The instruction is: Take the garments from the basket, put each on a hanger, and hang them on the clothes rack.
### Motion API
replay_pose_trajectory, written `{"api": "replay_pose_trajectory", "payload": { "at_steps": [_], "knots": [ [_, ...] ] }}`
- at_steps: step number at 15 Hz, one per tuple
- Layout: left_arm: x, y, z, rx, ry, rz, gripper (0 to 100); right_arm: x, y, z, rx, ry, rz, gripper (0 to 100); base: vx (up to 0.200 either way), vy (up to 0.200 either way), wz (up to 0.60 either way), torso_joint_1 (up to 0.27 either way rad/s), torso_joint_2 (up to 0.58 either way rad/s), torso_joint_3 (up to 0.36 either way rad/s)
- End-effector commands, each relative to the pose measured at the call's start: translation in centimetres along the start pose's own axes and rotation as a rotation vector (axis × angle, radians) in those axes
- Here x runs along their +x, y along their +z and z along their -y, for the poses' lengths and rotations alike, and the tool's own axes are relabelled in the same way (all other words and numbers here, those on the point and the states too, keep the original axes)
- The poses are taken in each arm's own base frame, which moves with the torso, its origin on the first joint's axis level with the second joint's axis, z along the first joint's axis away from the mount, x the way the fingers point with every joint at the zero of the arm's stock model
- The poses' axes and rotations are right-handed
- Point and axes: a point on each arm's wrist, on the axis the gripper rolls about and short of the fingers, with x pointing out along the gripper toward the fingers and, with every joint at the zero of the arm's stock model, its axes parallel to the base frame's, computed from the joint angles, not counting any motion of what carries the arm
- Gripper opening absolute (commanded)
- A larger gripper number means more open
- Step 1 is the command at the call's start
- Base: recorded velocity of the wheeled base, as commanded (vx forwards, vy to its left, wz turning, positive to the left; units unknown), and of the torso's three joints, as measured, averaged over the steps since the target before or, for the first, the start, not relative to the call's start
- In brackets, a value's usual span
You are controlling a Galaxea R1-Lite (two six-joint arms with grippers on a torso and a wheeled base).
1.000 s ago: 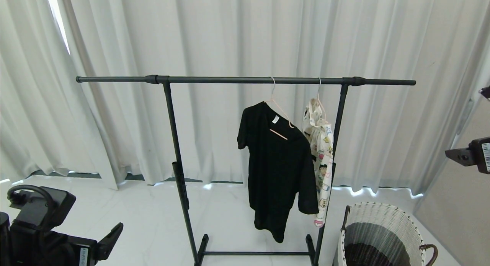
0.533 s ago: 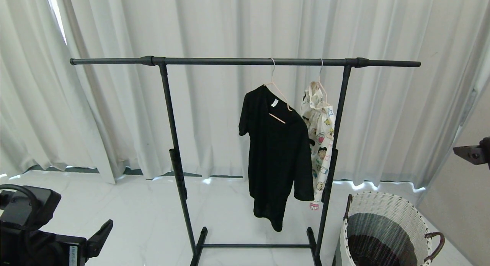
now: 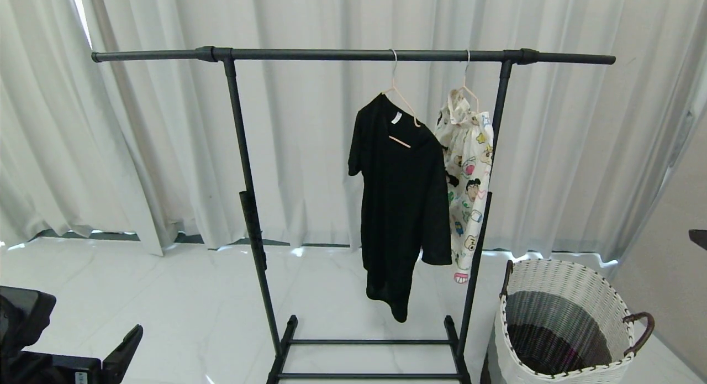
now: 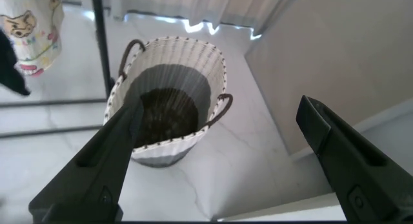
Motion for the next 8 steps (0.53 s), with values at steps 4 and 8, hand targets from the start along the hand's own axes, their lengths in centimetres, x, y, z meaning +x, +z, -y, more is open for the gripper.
{"api": "replay_pose_trajectory", "payload": {
  "at_steps": [4,8],
  "knots": [
    [-3.3,-2.5,-0.5,-0.016,0.051,0.093,100,-0.1,-4.5,0.8,0.073,-0.086,0.077,100,0.000,0.000,0.00,-0.098,0.32,0.211],
    [-7.5,-7.2,-0.8,-0.049,0.203,0.156,100,-1.9,-12.0,1.0,0.122,-0.115,0.159,100,0.000,0.000,0.00,-0.010,0.04,0.023]
  ]
}}
